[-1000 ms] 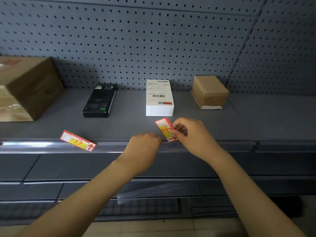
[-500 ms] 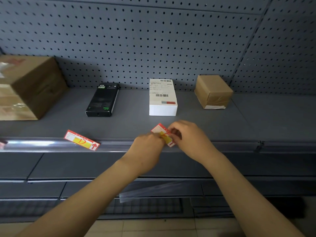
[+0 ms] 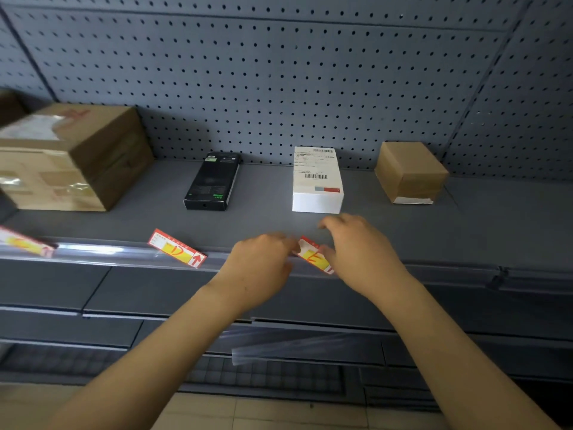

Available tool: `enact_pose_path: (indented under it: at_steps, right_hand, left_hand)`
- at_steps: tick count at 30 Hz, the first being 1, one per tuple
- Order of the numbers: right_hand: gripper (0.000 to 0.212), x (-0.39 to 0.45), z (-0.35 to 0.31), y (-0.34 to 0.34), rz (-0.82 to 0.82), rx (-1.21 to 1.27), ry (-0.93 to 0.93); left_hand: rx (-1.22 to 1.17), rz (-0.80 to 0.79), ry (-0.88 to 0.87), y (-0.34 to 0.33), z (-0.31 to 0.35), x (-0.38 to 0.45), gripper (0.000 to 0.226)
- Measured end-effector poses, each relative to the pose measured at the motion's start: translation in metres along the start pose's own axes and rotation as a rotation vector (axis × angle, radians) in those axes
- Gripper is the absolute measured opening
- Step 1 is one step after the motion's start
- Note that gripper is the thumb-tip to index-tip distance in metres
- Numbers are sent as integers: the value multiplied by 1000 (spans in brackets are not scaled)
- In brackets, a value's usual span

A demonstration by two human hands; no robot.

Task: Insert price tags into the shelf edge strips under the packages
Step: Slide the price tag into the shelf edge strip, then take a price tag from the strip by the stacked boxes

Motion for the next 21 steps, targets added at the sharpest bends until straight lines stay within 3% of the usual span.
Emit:
enact_pose_path:
  at_steps: [3,10,21]
  right_hand:
    - [27,11,-28,13,122,-30,56]
    - [23,45,-137,-13,1,180,253]
    - [16,103,-368,-29,-29,294,564]
  left_hand:
    - [24,51,99,22,-30,-9,32]
    - [112,172,343,82,-134,-63,32]
    - [229,234,654,153,-320,-193,27]
Point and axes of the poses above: each hand's wrist, its own x-axis towards the middle knuckle, its own y-axis out of the back of the hand, z = x × y, the point moved 9 cm from there along x, towards the middle knuckle, and after that the axes turned 6 degrees about y, right-handed, at the moved point
